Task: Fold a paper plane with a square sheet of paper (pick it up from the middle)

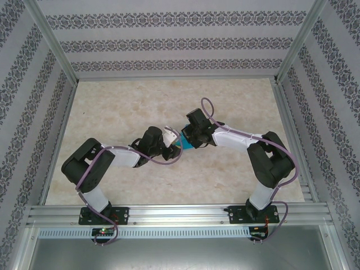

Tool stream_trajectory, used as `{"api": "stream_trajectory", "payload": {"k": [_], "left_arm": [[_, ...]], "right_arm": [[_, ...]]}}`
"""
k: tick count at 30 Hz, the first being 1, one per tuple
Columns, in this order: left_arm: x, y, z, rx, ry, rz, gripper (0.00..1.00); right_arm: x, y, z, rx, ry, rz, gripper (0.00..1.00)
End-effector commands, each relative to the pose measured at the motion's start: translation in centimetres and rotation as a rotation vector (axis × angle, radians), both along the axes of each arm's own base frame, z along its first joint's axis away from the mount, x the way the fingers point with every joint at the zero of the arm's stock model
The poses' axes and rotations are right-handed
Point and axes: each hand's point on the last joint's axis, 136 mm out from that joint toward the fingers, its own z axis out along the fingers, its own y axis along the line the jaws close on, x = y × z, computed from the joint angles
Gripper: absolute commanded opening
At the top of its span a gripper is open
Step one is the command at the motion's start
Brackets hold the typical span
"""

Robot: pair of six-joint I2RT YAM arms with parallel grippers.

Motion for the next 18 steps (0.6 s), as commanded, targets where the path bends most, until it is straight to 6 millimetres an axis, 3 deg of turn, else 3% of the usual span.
{"api": "stream_trajectory", "payload": {"k": [1, 5, 10, 12, 18], "left_arm": [[0.8, -0.8, 1.0, -0.013, -0.096, -0.025, 0.40], [1.0, -0.8, 0.8, -0.011, -0.098, -0.016, 0.28], [0.8, -0.9, 0.5, -0.019, -0.075, -0.018, 0.21], [0.6, -1.0, 0.2, -0.024, -0.053, -0.019, 0.20], [0.1, -1.4, -0.1, -0.070, 0.024, -0.011, 0.19]], "right_arm": [[-0.3, 0.1, -0.8, 0.024, 0.032, -0.006, 0.00], [-0.3, 0.4, -0.8, 0.044, 0.041, 0.004, 0.06], [0.3, 0.5, -0.1, 0.054, -0.003, 0.084, 0.42], [0.8, 0.1, 0.3, 0.050, -0.044, 0.131, 0.51], [1.6, -0.9, 1.8, 0.087, -0.203, 0.307, 0.57]]}}
